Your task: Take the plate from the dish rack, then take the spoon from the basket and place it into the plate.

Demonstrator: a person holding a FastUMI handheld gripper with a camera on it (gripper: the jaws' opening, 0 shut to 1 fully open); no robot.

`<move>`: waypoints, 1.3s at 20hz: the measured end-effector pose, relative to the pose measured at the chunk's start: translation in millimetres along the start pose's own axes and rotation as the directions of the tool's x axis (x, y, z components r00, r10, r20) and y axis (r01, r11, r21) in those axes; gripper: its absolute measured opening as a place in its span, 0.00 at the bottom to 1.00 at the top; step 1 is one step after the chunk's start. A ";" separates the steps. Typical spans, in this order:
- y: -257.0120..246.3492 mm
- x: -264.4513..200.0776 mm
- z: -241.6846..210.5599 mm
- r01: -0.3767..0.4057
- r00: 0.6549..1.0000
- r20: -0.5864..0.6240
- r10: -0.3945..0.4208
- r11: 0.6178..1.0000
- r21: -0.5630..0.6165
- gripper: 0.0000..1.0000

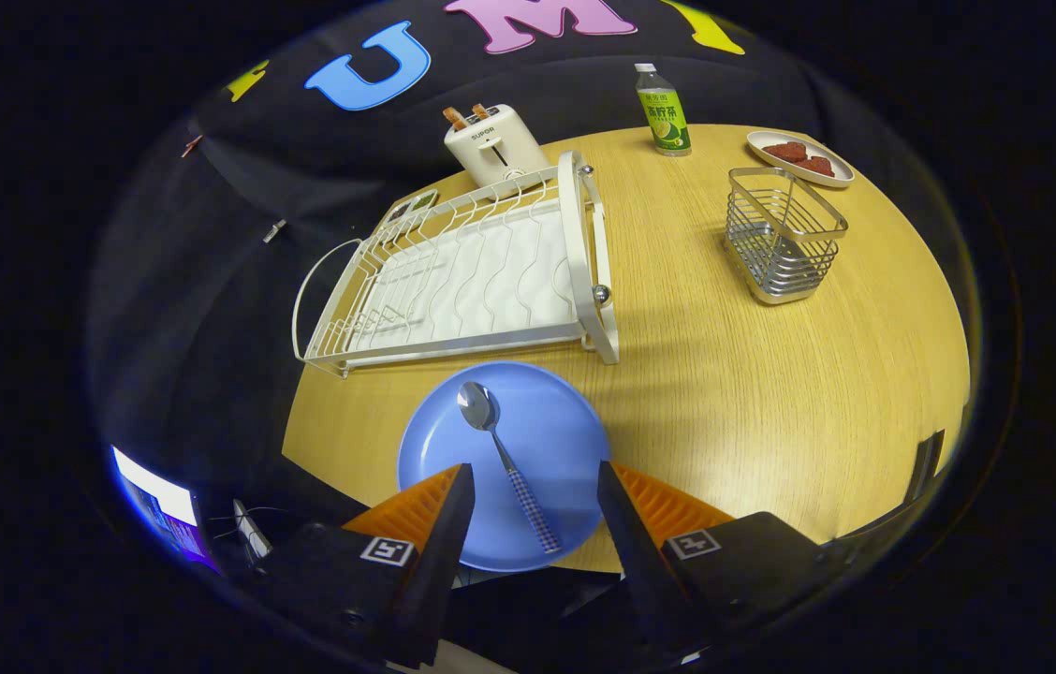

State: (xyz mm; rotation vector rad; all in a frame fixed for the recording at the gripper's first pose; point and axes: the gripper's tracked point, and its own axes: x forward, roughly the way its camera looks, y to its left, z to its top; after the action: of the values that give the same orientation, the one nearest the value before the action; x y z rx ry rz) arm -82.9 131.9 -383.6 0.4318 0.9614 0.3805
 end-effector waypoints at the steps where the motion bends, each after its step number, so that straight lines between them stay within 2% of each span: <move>1: 2.5 -2.5 2.9 -0.004 1.000 0.009 0.004 1.000 0.000 0.85; 4: 7.4 -15.7 20.3 -0.002 0.998 0.063 0.003 1.000 -0.015 0.98; 8: 8.7 -51.1 74.3 0.036 0.979 0.205 -0.020 0.997 -0.073 0.99; 14: 21.5 -124.7 162.5 0.081 0.911 0.411 -0.028 0.990 -0.113 0.99; 18: 24.3 -180.4 207.5 0.121 0.839 0.542 -0.048 0.988 -0.100 0.99; 26: 3.5 -270.6 244.5 0.273 0.680 0.722 -0.128 0.958 -0.086 0.99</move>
State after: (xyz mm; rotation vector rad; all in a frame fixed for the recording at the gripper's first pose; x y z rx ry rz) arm -16.8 -43.0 -70.5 0.2542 0.1914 0.0710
